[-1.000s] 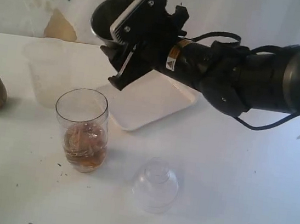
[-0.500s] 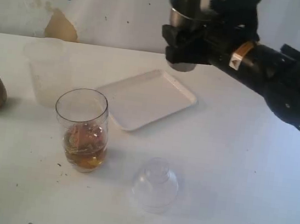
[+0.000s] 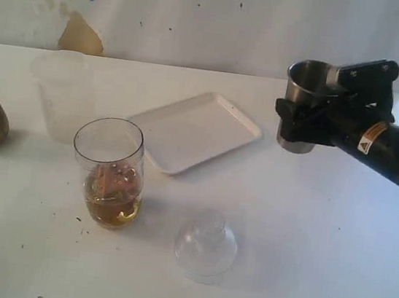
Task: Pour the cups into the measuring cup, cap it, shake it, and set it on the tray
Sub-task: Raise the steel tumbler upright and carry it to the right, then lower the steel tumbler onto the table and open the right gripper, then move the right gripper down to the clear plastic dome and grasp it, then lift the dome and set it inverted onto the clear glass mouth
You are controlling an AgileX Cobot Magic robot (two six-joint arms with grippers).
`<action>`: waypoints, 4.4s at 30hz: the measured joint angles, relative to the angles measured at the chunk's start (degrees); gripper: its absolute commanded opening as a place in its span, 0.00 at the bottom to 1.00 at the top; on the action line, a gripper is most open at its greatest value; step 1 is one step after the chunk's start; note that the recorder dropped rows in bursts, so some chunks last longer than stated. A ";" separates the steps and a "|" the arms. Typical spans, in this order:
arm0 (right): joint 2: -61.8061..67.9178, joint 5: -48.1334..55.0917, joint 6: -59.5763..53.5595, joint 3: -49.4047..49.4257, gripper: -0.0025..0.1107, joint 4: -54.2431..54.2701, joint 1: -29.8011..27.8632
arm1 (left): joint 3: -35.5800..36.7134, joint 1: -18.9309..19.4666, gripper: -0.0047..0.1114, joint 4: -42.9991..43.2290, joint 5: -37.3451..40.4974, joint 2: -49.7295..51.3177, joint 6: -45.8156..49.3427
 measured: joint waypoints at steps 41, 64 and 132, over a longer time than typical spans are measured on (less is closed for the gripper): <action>10.18 -6.56 -5.74 0.00 0.86 -2.93 0.00 | 0.00 0.00 0.04 0.00 0.00 0.00 0.00; -13.83 16.12 17.36 -2.10 0.86 -5.91 1.05 | 0.00 0.00 0.04 0.00 0.00 0.00 0.00; 3.29 95.98 -17.05 -26.85 0.02 37.92 31.07 | 0.00 0.00 0.04 0.00 0.00 0.00 0.00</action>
